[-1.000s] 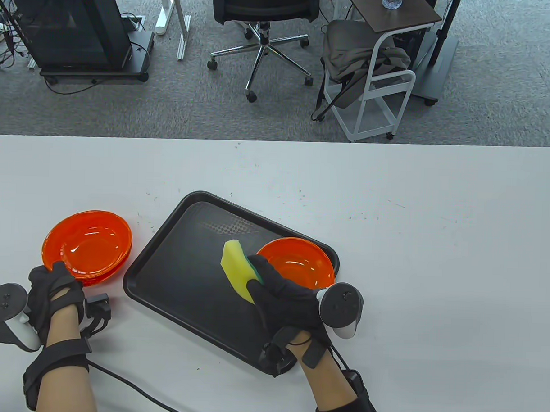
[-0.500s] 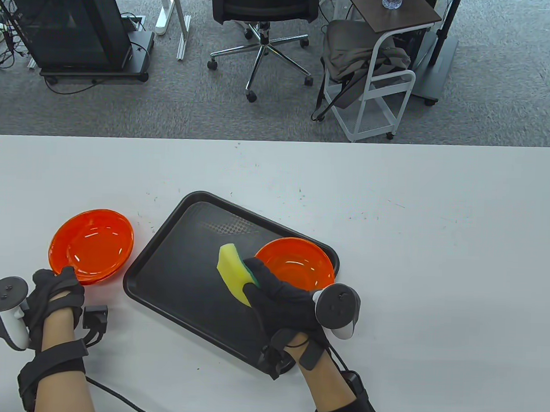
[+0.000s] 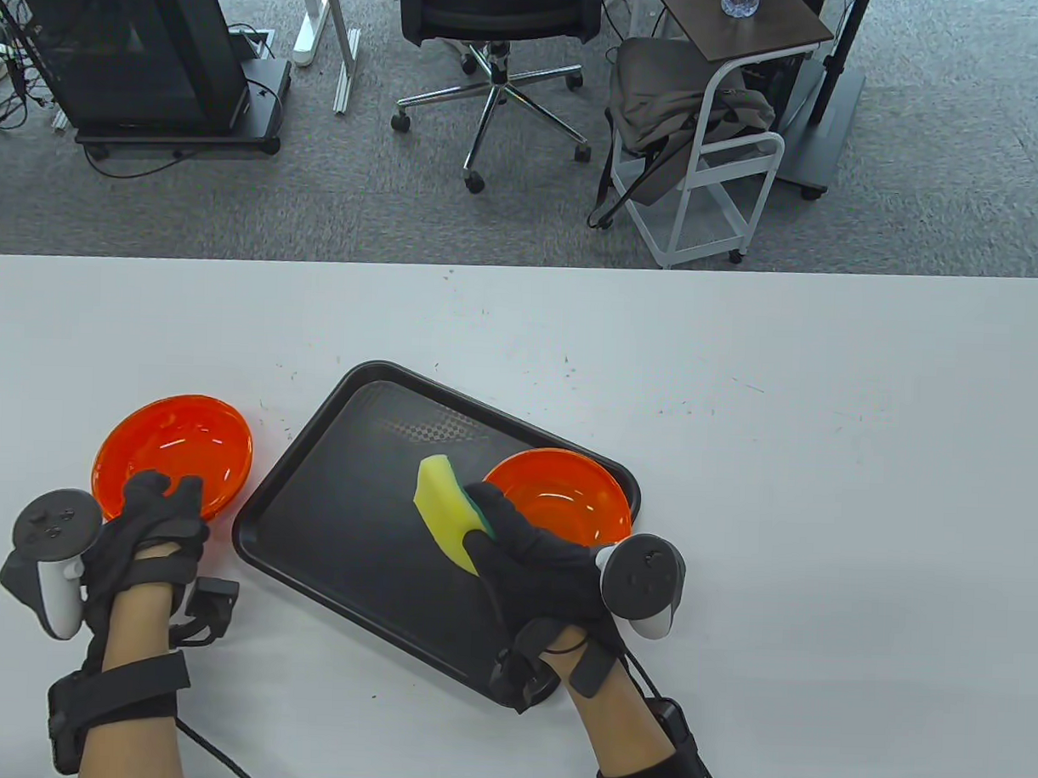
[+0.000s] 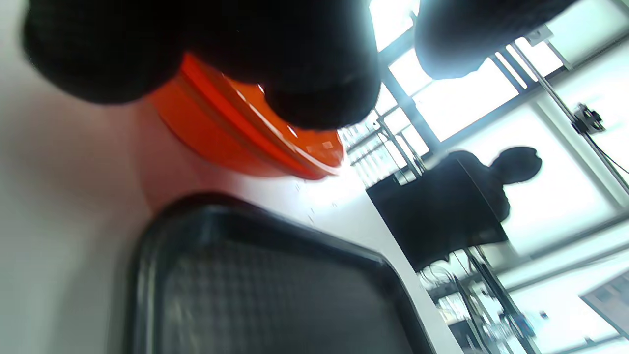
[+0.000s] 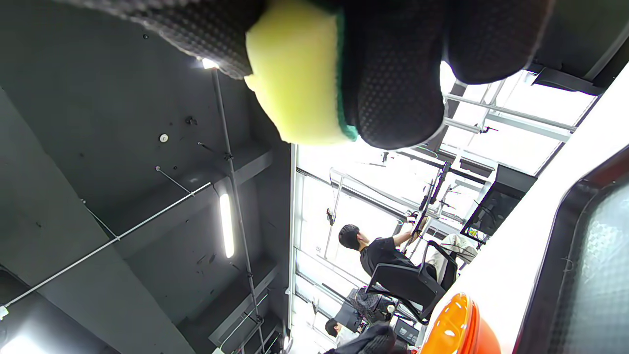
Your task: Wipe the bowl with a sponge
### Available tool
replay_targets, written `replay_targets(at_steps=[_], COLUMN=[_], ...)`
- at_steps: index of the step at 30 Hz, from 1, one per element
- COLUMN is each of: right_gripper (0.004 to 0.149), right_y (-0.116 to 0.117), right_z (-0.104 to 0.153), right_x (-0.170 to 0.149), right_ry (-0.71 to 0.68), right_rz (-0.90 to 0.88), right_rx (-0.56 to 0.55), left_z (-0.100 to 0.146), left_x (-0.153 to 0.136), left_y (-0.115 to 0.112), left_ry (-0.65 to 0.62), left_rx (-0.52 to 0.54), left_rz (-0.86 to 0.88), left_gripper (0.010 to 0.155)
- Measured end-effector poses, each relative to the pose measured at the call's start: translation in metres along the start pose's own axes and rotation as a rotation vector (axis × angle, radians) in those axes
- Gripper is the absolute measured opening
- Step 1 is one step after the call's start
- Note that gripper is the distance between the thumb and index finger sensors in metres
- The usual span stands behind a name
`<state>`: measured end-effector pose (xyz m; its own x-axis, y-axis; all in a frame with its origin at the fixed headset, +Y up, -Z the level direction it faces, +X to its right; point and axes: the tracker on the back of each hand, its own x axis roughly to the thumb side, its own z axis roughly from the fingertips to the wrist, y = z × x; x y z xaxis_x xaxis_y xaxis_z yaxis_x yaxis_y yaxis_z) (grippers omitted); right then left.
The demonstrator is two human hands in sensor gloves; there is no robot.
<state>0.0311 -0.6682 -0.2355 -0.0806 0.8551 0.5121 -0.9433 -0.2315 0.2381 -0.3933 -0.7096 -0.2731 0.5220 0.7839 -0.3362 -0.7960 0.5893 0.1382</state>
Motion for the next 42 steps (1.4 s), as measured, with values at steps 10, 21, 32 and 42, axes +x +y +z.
replay_targets(at_steps=[10,21,32,42], right_gripper=[0.052,0.052,0.052,0.052], right_y=[0.0,-0.004,-0.011,-0.013], right_z=[0.001,0.001,0.0,0.001], right_x=[0.0,0.001,0.002,0.002], right_ry=[0.002,0.002,-0.004,0.002], right_rz=[0.006,0.003,-0.011,-0.001], right_rx=[0.001,-0.018,-0.044,-0.046], left_z=[0.013,0.008,0.004,0.0], left_x=[0.057,0.087,0.086,0.089], left_y=[-0.108,-0.183,-0.227,-0.207], left_ry=[-0.168,-0.131,-0.1,-0.206], left_rx=[-0.377,-0.55,-0.575,-0.54], left_rz=[-0.138,-0.202,-0.181,-0.107], left_gripper=[0.079,0.084,0.075,0.058])
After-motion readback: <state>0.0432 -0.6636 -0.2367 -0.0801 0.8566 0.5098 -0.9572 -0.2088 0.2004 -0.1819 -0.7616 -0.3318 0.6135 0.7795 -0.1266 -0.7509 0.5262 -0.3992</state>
